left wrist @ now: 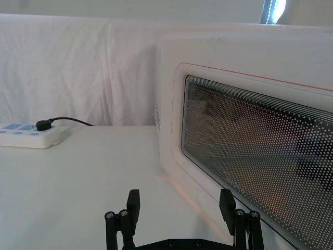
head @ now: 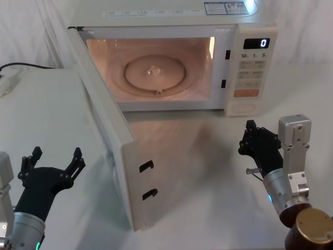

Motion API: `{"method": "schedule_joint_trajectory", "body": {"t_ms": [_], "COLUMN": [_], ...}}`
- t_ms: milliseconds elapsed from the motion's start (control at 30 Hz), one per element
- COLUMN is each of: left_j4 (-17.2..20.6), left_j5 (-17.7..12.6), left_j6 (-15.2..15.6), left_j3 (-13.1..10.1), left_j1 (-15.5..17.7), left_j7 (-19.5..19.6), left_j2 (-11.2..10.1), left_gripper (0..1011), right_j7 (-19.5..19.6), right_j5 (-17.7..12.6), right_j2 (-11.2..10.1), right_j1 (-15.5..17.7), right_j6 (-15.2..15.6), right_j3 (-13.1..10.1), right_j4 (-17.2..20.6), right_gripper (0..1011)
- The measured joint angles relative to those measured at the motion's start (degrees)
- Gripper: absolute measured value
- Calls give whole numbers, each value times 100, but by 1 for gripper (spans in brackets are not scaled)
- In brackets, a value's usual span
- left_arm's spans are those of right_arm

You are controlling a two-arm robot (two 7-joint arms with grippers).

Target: Press the button to open the microwave door with one hand; close the microwave door with the other hand.

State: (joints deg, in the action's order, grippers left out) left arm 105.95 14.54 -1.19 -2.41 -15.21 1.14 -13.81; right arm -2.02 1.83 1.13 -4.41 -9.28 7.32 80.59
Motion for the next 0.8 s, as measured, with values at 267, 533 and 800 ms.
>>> {"method": "schedule_joint_trajectory", "body": {"t_ms": [267,533,800], "left_j4": [0,0,0], "left_j5": [0,0,0], "left_j6": [0,0,0], "left_j3": [0,0,0], "left_j1": [0,0,0], "left_j7": [0,0,0], "left_j2": [0,0,0], "left_gripper": [1001,1001,1001], "right_j7": [-2,-2,-2], "right_j5": [0,-3,-6], "right_j2": [0,0,0], "right_j1": [-3,-7,-8], "right_j6": [2,6,10], "right_j3": [0,0,0], "right_j4": [-4,-9,-9], "right_gripper": [0,0,0]}}
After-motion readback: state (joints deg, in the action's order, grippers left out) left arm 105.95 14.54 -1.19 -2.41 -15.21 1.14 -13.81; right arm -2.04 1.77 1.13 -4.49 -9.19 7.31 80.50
